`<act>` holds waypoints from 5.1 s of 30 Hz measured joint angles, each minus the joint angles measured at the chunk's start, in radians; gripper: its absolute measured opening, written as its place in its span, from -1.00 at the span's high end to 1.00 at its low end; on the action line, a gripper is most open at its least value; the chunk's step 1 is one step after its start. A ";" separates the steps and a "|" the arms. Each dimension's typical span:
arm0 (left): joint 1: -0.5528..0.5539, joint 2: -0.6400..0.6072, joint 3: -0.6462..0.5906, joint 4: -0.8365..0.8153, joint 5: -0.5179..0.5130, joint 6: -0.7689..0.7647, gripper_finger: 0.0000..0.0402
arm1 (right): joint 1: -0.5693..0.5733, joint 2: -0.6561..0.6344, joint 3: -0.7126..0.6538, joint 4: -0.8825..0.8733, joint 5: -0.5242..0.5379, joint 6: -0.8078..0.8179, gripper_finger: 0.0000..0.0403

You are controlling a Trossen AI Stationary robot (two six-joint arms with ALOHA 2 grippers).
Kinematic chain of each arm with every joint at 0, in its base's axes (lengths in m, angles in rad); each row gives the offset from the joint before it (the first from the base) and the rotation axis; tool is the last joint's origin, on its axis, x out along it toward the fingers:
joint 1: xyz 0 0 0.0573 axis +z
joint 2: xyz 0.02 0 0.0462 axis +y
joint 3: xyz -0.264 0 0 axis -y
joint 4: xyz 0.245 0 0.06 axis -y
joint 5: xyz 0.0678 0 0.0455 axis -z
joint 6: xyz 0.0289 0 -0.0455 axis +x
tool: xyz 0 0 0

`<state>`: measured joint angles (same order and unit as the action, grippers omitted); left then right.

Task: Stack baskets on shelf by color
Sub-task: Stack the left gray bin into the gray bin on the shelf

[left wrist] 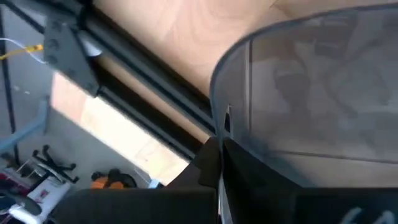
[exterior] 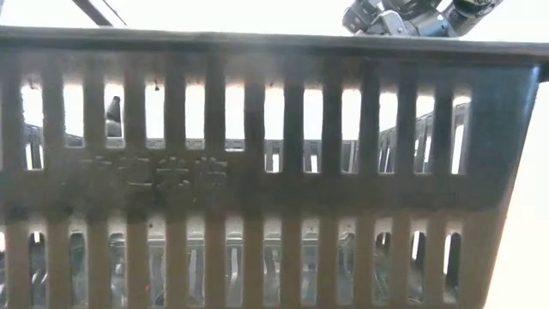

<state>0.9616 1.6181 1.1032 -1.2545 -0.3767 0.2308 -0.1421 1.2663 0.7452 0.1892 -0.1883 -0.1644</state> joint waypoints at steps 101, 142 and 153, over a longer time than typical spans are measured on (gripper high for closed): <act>-0.715 -0.024 0.591 0.163 0.459 -0.521 0.93 | 0.281 0.240 0.557 -0.886 0.445 -0.574 0.54; -0.680 -0.386 0.591 0.495 0.410 -0.289 -0.53 | 0.047 0.000 0.529 -0.947 0.584 -0.329 1.00; -0.828 -0.522 0.412 0.345 0.100 -0.314 -0.21 | -0.145 0.001 0.364 -0.621 0.478 -0.431 1.00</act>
<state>0.1340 1.0958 1.5149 -0.9094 -0.2764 -0.0830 -0.2870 1.2676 1.1092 -0.4323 0.2894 -0.5953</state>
